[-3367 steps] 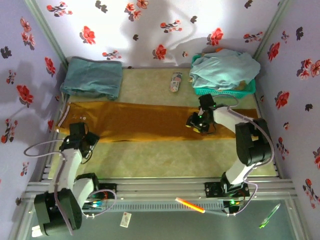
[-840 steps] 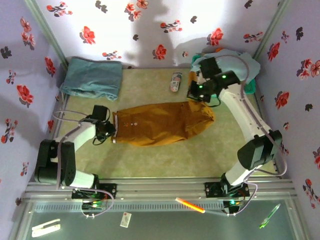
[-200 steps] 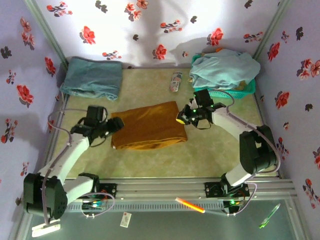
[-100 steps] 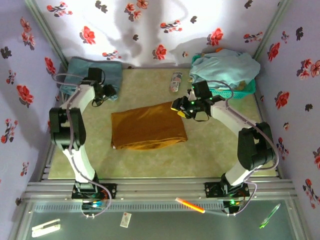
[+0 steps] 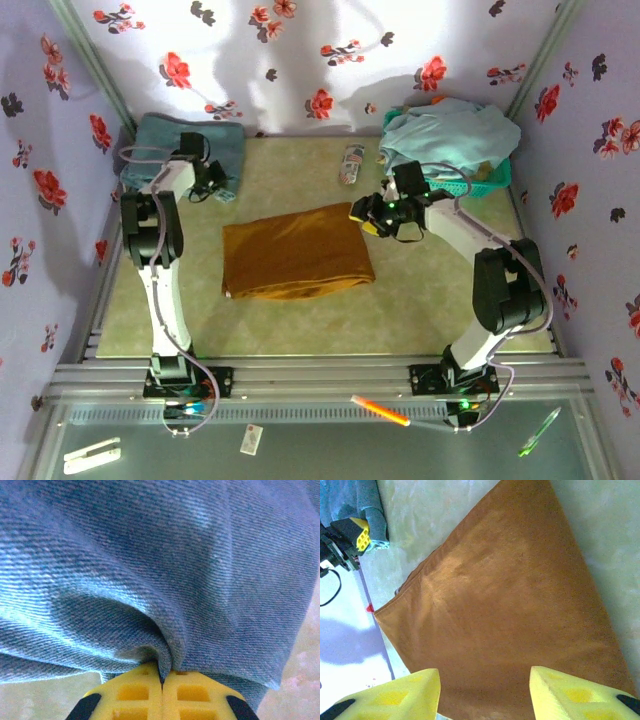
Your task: Fold and stack the trousers
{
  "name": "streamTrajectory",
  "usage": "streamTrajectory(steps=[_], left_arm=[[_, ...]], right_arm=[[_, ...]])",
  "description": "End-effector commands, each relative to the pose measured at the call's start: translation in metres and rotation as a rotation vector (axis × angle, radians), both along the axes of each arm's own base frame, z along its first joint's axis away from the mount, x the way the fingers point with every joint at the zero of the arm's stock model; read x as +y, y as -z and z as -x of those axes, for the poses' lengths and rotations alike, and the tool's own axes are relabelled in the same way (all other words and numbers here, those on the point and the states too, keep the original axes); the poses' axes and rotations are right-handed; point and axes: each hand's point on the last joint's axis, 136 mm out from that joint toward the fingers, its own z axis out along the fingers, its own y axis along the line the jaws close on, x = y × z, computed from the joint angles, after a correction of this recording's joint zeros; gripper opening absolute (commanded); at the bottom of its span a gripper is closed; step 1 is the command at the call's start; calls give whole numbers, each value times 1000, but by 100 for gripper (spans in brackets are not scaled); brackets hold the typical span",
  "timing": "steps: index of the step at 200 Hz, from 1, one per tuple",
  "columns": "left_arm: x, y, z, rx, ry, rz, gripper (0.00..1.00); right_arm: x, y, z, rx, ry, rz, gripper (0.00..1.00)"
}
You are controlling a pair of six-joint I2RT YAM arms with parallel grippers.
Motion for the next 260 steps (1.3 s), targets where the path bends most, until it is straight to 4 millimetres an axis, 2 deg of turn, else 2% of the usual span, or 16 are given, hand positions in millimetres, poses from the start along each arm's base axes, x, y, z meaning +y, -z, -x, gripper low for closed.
streamTrajectory(steps=[1, 51, 84, 102, 116, 124, 135, 144, 165, 186, 202, 217, 238, 260], left_arm=[[-32, 23, 17, 41, 65, 92, 0], [-109, 5, 50, -31, 112, 190, 0], [-163, -2, 51, -57, 145, 255, 0], [-179, -8, 50, -69, 157, 252, 0], [-176, -12, 49, -68, 142, 247, 1], [-174, -17, 51, -64, 148, 237, 24], [-169, -27, 54, -69, 152, 223, 45], [-164, -38, 59, -81, 155, 215, 68], [-158, -79, 73, -146, 198, 211, 99], [-156, -118, 103, -176, 275, 209, 100], [-140, -129, 136, -153, 268, 171, 100], [-117, -115, 171, -80, 222, 125, 100], [-93, -78, 218, 44, 172, 102, 99], [-80, -50, 250, 113, 166, 91, 99]], right_arm=[[-3, 1, 4, 0, -17, -2, 49], [-2, -4, 1, -10, -16, -9, 46], [-3, -7, 2, -15, -16, -13, 46], [-4, -10, 4, -21, -16, -11, 47], [-6, -13, 7, -26, -18, -4, 49], [-7, -14, 9, -29, -19, -1, 50], [-8, -16, 10, -38, -23, 6, 52], [-9, -16, 12, -42, -31, 12, 53], [-11, -13, 12, -54, -62, 46, 59], [-17, 0, 12, -52, -110, 121, 64], [-21, 11, 13, -38, -135, 166, 64], [-22, 20, 13, -27, -163, 190, 66], [-24, 36, 15, 4, -198, 215, 68], [-24, 55, 19, 41, -228, 235, 70]])
